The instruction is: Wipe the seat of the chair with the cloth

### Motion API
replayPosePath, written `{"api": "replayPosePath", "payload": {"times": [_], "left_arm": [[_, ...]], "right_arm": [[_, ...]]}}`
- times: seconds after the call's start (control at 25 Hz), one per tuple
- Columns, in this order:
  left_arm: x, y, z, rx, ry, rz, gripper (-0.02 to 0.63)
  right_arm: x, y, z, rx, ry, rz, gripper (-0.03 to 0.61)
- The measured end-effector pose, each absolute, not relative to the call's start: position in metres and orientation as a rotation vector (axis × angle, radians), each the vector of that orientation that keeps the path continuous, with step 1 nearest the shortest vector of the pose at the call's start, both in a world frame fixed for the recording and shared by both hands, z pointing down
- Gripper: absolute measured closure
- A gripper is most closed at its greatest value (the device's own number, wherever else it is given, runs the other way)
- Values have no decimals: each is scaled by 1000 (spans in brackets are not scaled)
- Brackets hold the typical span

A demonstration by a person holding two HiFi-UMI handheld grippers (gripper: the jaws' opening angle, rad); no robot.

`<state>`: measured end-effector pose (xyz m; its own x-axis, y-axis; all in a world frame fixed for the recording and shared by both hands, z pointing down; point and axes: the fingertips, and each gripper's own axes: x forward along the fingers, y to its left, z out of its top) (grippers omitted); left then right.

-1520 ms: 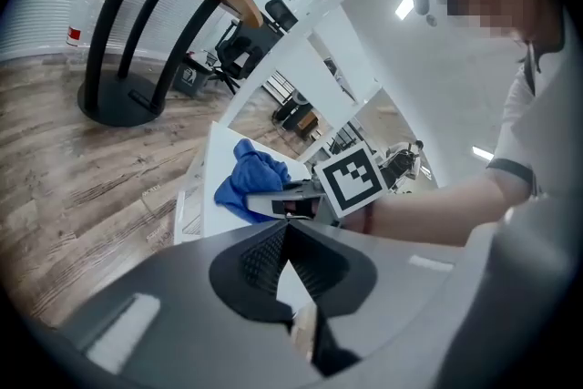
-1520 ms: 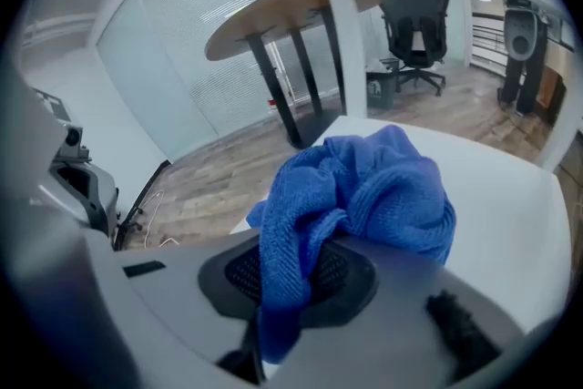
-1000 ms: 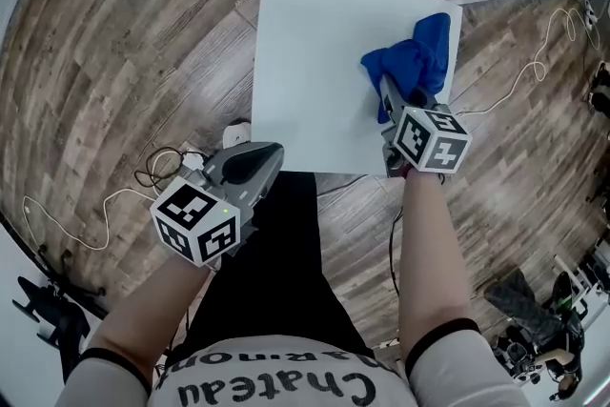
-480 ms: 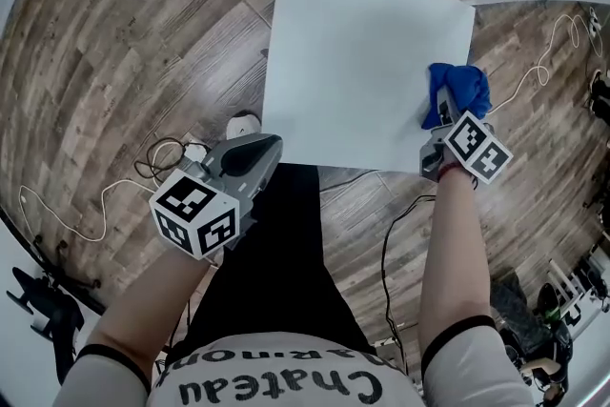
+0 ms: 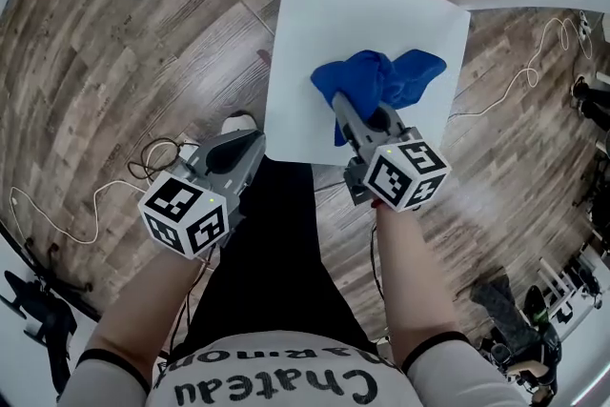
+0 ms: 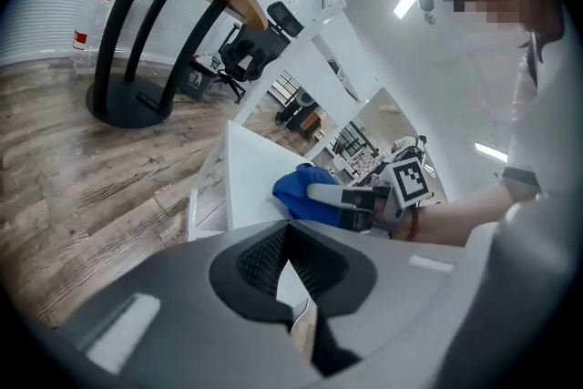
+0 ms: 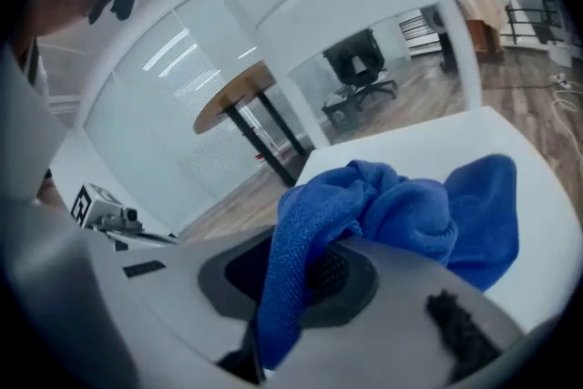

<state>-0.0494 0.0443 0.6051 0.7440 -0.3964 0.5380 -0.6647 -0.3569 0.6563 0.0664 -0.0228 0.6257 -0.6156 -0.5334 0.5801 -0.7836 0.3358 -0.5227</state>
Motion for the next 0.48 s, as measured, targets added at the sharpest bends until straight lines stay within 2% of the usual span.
{"api": "replayPosePath", "payload": {"times": [0.24,0.48], "left_arm": [[-77,48,609,1968,-852,356,609],[-93,56,614,1940,-877,357,609]], "right_arm": [[-38,-3,645,830,-2295,1015,520],[-49,0,678,718,-2144,857,520]]}}
